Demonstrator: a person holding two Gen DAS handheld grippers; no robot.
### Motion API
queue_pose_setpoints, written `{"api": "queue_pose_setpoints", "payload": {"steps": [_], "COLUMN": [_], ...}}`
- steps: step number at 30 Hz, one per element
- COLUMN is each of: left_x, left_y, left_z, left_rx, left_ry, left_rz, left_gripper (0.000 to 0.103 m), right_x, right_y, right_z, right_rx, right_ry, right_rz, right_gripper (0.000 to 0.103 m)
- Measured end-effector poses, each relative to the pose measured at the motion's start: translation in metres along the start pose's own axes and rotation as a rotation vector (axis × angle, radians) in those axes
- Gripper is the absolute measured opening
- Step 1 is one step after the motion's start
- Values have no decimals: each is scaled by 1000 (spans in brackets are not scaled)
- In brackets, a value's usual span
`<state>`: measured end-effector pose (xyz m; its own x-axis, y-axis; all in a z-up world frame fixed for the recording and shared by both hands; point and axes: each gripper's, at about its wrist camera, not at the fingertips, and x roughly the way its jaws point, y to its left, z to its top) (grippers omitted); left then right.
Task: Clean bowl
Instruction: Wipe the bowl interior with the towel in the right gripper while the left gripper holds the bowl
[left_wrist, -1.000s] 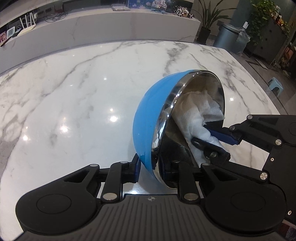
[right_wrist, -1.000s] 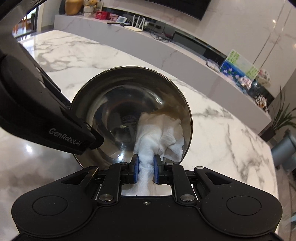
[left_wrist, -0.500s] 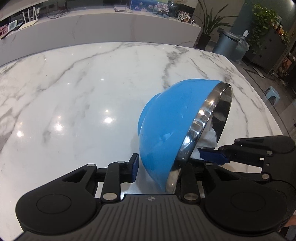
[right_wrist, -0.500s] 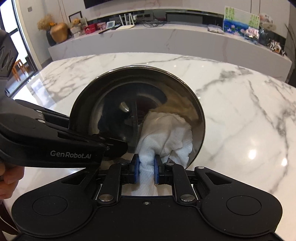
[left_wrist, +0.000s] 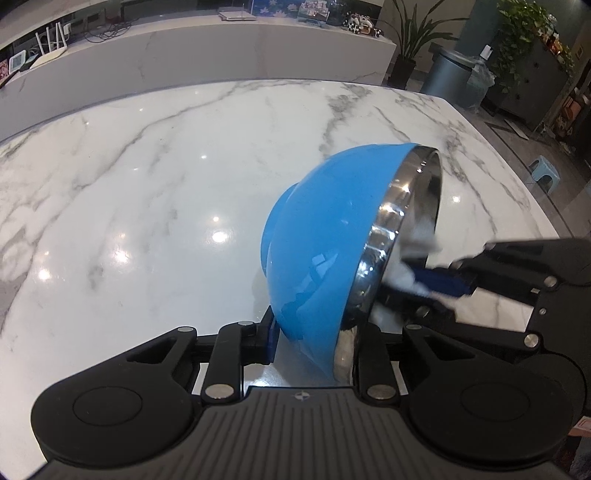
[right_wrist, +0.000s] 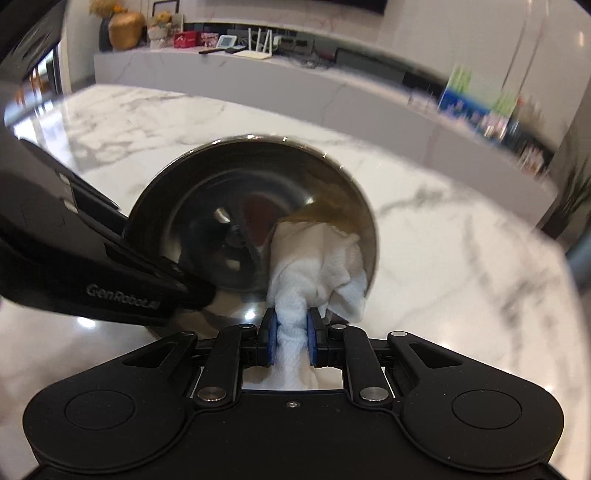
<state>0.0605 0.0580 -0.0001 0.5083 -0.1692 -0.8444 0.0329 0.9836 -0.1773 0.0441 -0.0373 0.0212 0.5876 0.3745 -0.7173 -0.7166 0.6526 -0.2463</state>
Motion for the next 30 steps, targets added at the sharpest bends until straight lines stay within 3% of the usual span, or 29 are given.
{"api": "queue_pose_setpoints", "payload": {"steps": [3, 12, 17, 19, 26, 30], "left_x": [0, 0, 0, 0, -2, -3], "left_y": [1, 2, 5, 7, 4, 2], "left_z": [0, -2, -4, -4, -7, -7], "left_rx": [-1, -28, -98, -111, -32, 23], "left_ry": [-2, -27, -23, -11, -88, -118], "left_rz": [2, 6, 37, 37, 70, 62], "left_gripper": [21, 25, 40, 40, 40, 40], "right_x": [0, 4, 5, 5, 7, 10], "right_y": [5, -5, -7, -9, -17, -19], "right_z": [-2, -2, -1, -1, -1, 1], "right_rx": [-52, 43, 95, 128, 224, 227], "right_ry": [-12, 12, 29, 36, 50, 52], "right_rz": [-33, 31, 69, 98, 187, 187], "right_gripper": [13, 13, 14, 14, 14, 14]}}
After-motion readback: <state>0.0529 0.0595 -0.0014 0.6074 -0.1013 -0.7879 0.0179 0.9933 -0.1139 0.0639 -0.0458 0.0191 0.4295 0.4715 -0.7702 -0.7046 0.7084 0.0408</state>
